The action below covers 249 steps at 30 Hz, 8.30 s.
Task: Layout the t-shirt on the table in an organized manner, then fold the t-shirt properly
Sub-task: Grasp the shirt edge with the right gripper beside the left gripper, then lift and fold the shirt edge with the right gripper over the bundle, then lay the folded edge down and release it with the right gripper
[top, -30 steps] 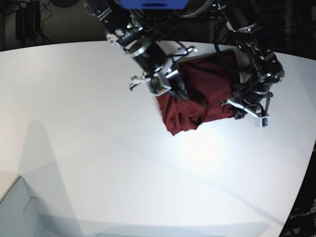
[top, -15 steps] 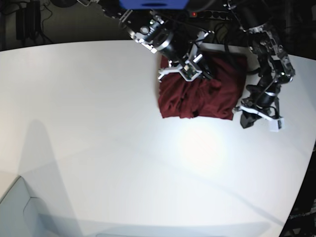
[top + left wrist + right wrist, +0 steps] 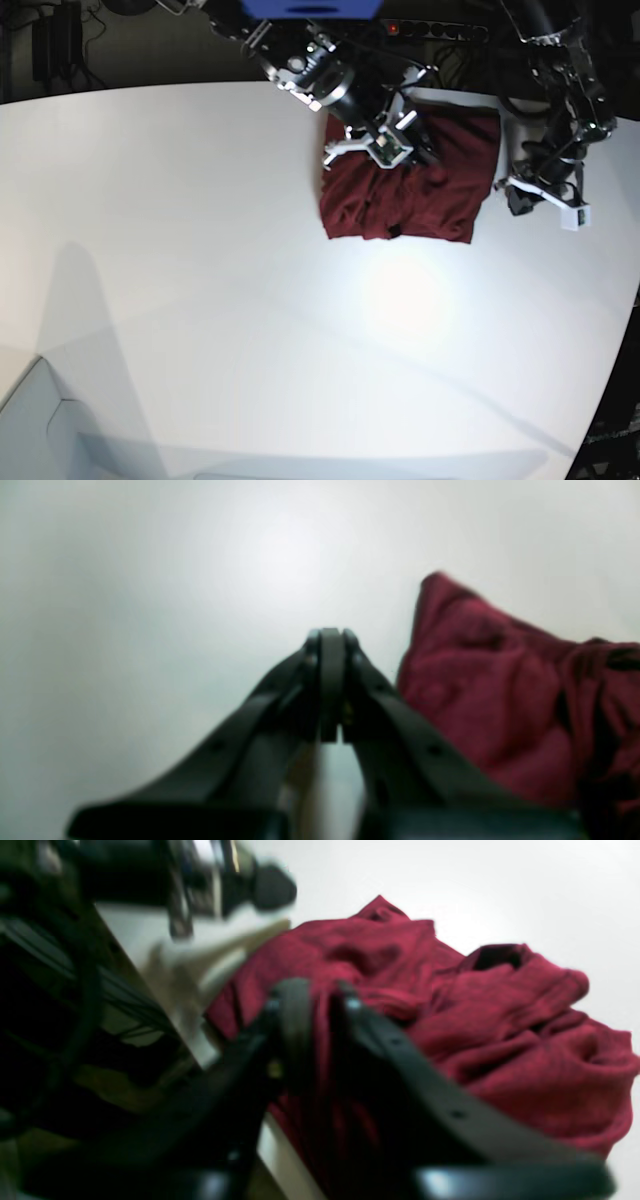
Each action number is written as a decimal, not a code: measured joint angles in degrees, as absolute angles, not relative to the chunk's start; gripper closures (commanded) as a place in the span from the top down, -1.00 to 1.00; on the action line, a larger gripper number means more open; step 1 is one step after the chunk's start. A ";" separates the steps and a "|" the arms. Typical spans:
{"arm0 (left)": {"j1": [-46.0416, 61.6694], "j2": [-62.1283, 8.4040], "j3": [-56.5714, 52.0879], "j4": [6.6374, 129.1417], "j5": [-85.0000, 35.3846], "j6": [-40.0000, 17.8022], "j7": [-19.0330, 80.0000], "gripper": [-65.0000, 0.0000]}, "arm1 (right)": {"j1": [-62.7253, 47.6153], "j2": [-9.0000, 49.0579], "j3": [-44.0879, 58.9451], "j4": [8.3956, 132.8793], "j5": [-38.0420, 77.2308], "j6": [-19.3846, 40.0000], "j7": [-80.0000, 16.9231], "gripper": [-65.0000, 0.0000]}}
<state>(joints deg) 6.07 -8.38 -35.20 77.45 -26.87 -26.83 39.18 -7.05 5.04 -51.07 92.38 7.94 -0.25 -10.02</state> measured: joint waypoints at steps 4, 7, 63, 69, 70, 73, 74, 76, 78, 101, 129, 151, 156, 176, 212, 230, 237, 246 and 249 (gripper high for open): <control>5.93 -8.25 -35.00 75.66 -27.22 -26.83 36.45 -1.00 | -7.25 6.02 -52.95 94.06 7.94 -0.25 -10.52 -0.12; 5.91 -8.14 -34.98 75.24 -27.20 -26.79 34.76 -1.00 | -7.66 7.18 -53.54 97.78 7.97 -0.23 -9.96 -0.03; 3.42 -6.09 -29.89 69.49 -29.76 -27.92 30.98 -1.00 | -2.87 2.90 -41.80 83.35 8.38 -0.21 -9.93 -1.00; 3.29 -6.15 -29.74 68.97 -30.11 -27.97 30.63 -1.00 | -3.07 2.98 -41.78 89.36 8.38 -0.25 -10.02 -1.00; 3.29 -6.15 -29.74 68.97 -30.11 -27.97 30.61 -1.00 | -3.07 2.98 -41.80 90.32 8.38 -0.23 -10.02 -1.00; 3.29 -6.15 -29.71 68.90 -30.11 -27.97 30.59 -1.00 | -3.05 3.01 -41.98 92.58 8.36 -0.27 -9.91 -1.00; 3.29 -6.15 -29.71 68.88 -30.11 -27.97 30.59 -1.00 | -3.05 2.98 -41.98 93.25 8.36 -0.25 -10.07 -1.00; 3.27 -6.15 -29.71 68.86 -30.11 -27.97 30.57 -1.00 | -3.07 2.98 -42.11 94.56 8.38 -0.25 -10.15 -1.00; 3.27 -6.15 -29.71 68.86 -30.11 -27.97 30.57 -1.00 | -3.07 2.83 -42.17 95.79 8.38 -0.23 -10.09 -1.00; 4.12 -6.13 -29.89 69.19 -30.57 -28.49 29.93 -1.00 | 3.92 -3.88 -46.26 94.94 7.97 6.28 -9.61 -1.00; 12.40 -5.72 -32.95 88.23 -27.62 -27.22 34.92 -1.00 | 6.20 -3.03 -46.15 83.77 7.97 6.44 -9.85 -1.00; 15.33 -5.87 -46.68 91.50 -27.49 -27.24 35.14 -1.00 | 4.56 -0.78 -45.93 91.13 7.97 6.39 -9.82 0.19; 15.20 -5.89 -47.97 91.50 -27.24 -27.24 35.16 -1.00 | 1.72 -0.80 -48.51 93.06 7.90 6.44 -9.96 0.19; 15.53 -6.94 -51.27 91.59 -27.68 -27.27 35.33 -1.00 | 8.82 -3.01 -59.22 77.80 4.64 6.42 -9.78 0.00; 16.32 -6.66 -51.22 91.44 -27.68 -27.24 35.33 -1.00 | 4.75 -3.03 -57.54 78.89 -6.98 6.63 -9.78 -1.00; 15.97 -5.54 -51.07 91.39 -27.70 -27.27 35.07 -1.00 | -4.54 2.87 -58.98 92.64 -4.23 7.05 0.45 -1.00; 16.27 -5.54 -51.13 91.39 -27.68 -27.27 35.14 -1.00 | -3.99 3.03 -59.88 88.36 -4.10 7.09 0.21 -1.00; 16.14 -5.72 -51.24 91.39 -27.70 -27.27 35.11 -1.00 | -3.99 3.44 -59.88 89.10 -5.06 7.03 0.05 -0.04; 16.14 -5.74 -51.24 91.44 -27.70 -27.27 35.09 -1.00 | -4.19 4.80 -59.92 91.90 -6.68 6.15 0.51 0.12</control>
